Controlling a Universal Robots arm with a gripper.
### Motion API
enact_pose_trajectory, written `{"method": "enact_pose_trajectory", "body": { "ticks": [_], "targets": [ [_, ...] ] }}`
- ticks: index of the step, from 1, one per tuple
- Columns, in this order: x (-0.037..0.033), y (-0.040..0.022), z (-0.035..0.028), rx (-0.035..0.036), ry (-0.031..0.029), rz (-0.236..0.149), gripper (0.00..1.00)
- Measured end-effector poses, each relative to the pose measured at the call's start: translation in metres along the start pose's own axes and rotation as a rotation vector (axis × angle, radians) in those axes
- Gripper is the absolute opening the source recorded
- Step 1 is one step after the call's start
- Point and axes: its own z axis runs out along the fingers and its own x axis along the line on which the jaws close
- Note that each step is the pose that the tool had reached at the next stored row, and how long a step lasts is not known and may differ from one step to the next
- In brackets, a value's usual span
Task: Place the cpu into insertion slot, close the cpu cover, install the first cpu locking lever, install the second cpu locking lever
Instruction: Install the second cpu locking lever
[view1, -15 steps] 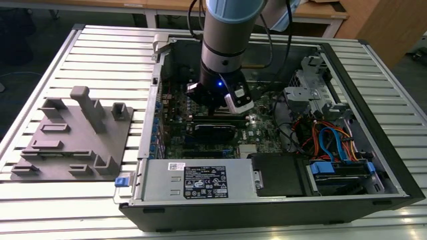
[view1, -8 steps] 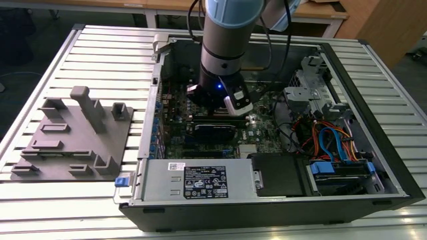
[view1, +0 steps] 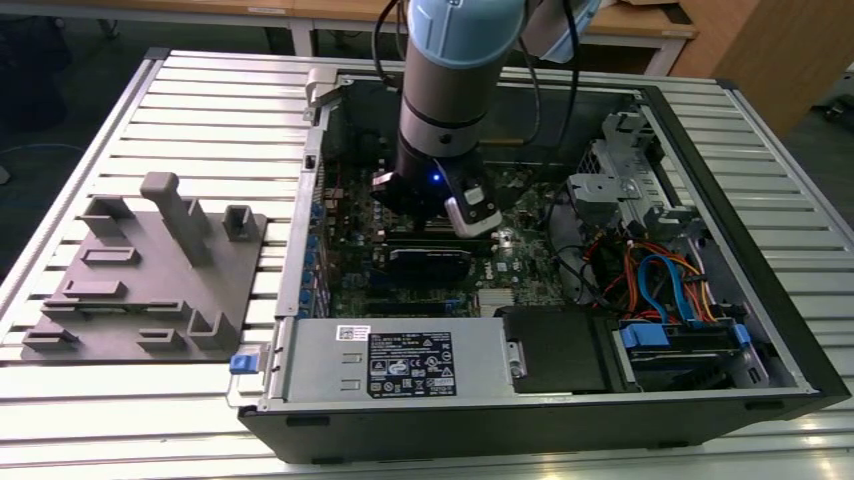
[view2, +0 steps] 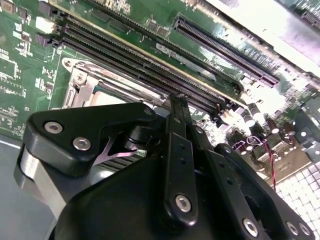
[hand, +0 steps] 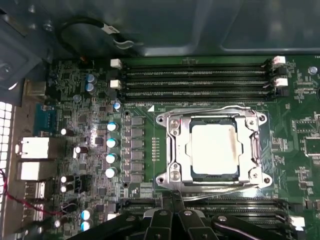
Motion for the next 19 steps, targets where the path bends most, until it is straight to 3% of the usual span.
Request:
{"method": "enact_pose_trajectory", "body": {
  "ticks": [2,6,12,19],
  "targets": [
    [0.0006,-0.0008,0.0006,-0.0093,0.0003,0.000,0.10],
    [0.0007,-0.0043,0.0010,-0.0141,0.0005,-0.001,0.10],
    [0.0008,-0.0087,0.0005,-0.0491,0.0016,-0.002,0.10],
    [0.0007,-0.0132,0.0010,-0.0562,0.0016,-0.002,0.10]
  ]
}}
